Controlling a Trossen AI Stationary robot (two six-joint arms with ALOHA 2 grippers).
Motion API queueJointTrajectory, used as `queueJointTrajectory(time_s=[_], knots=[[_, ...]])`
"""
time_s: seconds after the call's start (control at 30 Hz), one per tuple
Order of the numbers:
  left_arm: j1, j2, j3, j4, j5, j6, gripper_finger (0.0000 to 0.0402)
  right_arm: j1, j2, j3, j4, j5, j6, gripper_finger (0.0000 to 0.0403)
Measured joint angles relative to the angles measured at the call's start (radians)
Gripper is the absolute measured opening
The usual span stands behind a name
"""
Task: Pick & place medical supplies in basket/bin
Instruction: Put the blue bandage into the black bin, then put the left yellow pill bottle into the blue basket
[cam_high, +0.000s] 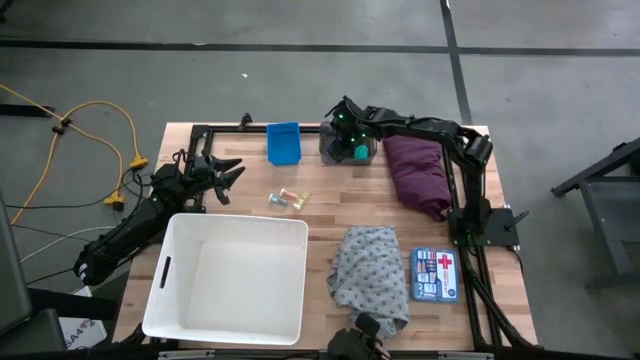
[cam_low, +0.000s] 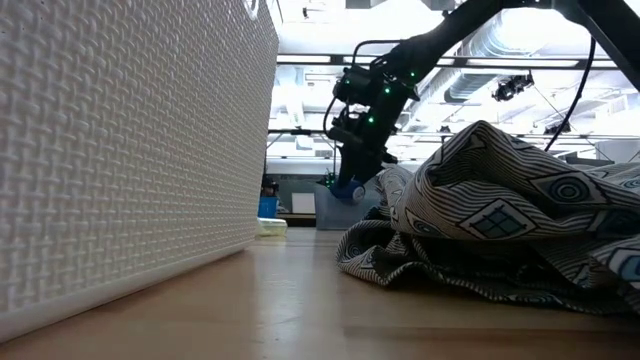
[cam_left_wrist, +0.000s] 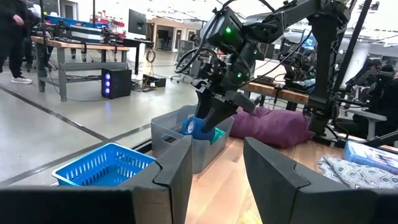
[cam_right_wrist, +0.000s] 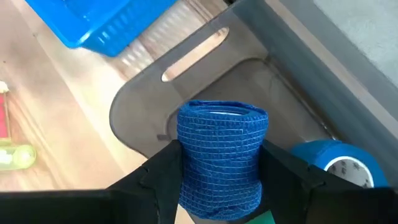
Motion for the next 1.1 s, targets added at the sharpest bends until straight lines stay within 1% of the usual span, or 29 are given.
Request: queueJointTrajectory(time_s=[0.13, 0.33, 0.47, 0.8, 1.1], knots=[[0.0, 0.0, 0.0, 0.0, 0.0, 0.0, 0.0136, 0.0, 0.0, 0.0, 0.001, 0.002, -0.003, 0.0185], [0.0, 0.0, 0.0, 0.0, 0.0, 0.0, 0.0136, 0.0, 0.0, 0.0, 0.002, 0.014, -0.003, 0.0224], [0.0, 0.0, 0.0, 0.0, 0.0, 0.0, 0.0136, 0.0, 0.0, 0.0, 0.001, 0.029, -0.003, 0.0238], [0.0, 0.0, 0.0, 0.0, 0.0, 0.0, 0.0136, 0.003, -0.002, 0.0, 0.0, 0.028, -0.003, 0.0235], [0.0, 0.0, 0.0, 0.0, 0.0, 0.0, 0.0136, 0.035, -0.087, 0.0, -0.091, 0.057, -0.054, 0.0235]])
